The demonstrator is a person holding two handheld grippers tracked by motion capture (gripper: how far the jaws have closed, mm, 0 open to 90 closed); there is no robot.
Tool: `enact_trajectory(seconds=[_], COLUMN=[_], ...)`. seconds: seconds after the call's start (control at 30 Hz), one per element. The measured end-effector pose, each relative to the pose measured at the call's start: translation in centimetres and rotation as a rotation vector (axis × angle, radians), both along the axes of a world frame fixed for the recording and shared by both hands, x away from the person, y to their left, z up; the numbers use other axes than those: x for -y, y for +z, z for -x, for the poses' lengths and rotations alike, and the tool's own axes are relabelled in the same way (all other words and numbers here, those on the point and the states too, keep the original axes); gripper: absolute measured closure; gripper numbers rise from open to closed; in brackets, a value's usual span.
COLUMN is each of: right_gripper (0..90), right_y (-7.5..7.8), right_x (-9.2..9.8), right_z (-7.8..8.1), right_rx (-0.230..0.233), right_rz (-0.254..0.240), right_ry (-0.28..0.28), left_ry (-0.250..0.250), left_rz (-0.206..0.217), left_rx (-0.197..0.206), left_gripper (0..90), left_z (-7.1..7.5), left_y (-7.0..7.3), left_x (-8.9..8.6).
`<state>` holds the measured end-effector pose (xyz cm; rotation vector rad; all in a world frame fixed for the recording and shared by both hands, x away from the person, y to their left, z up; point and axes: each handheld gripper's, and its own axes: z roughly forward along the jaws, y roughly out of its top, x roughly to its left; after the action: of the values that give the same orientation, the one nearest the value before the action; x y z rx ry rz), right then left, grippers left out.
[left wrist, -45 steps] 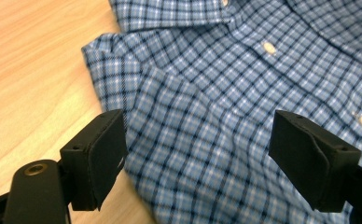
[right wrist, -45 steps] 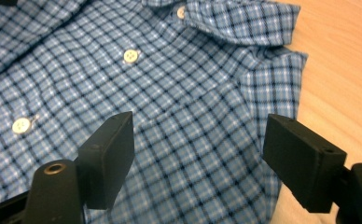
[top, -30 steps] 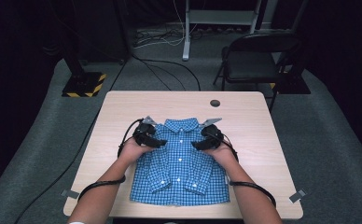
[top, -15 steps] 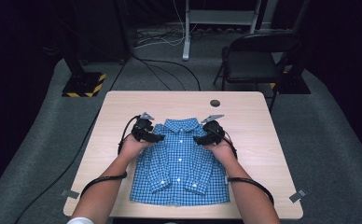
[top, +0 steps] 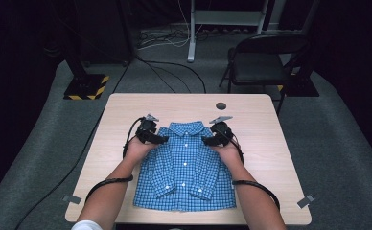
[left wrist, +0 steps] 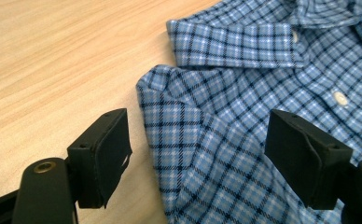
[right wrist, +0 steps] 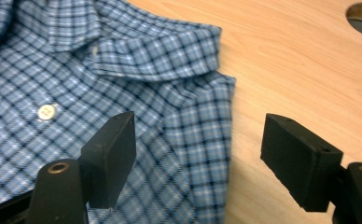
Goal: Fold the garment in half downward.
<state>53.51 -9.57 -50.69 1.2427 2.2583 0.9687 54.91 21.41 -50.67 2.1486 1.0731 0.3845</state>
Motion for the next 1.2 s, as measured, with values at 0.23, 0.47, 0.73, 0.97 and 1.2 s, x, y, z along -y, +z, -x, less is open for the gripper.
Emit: enact_trajectory(seconds=[0.23,0.47,0.73,0.97,1.2], right_gripper=[24.9,24.9,24.9,25.0,28.9], right_y=[-0.3,-0.8,-1.0,-1.1,-1.3], right_x=[0.2,-0.4,-0.9,-0.3,-0.6], right_z=[-0.1,0.0,0.0,-0.1,-0.1], right_rx=[-0.010,-0.024,-0.030,-0.047,-0.053], right_rz=[0.009,0.020,0.042,0.019,0.018], right_ry=[-0.017,0.003,0.009,-0.011,0.015], left_ry=[0.015,0.003,0.000,0.002,-0.031], left_rz=[-0.001,-0.005,-0.013,-0.004,-0.017], left_rx=[-0.031,-0.040,-0.045,-0.048,-0.030], left_gripper=[21.6,21.6,21.6,21.7,28.8], left_z=[-0.2,-0.1,-0.1,-0.1,0.2], left_y=[-0.3,-0.7,-1.0,-1.0,-1.0], left_x=[0.0,0.4,0.8,0.4,0.8])
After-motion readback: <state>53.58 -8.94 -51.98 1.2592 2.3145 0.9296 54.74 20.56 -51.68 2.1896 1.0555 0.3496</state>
